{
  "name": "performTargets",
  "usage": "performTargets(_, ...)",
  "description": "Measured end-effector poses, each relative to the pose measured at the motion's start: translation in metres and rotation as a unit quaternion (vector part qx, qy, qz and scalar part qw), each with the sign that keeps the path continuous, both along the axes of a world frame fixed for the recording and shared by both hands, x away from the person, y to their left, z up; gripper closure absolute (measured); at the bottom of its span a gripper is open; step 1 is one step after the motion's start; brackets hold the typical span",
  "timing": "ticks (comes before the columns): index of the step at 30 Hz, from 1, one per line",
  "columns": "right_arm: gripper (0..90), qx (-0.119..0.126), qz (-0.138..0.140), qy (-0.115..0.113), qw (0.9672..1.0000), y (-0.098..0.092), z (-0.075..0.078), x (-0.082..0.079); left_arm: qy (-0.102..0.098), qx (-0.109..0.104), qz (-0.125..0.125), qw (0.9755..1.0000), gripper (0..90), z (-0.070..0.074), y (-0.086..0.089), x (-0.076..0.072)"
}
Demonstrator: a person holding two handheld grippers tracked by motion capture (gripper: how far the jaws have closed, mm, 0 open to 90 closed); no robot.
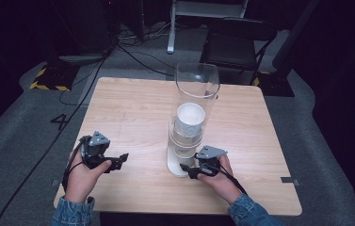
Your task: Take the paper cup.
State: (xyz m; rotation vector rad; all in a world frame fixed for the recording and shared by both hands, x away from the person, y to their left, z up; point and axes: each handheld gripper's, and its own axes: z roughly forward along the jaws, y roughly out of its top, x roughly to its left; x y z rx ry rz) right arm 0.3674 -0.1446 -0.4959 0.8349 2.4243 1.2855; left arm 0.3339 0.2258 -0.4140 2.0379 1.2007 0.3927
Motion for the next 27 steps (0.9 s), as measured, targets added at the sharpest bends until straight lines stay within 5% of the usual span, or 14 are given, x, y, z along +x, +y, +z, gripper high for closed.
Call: performTargets(27,36.0,-0.008,-0.054,-0.003,0.9985,-0.046,0.002,-0.009,-0.004,0.011,-0.033,0.9994,16.5,0.001,-0.022,0.027)
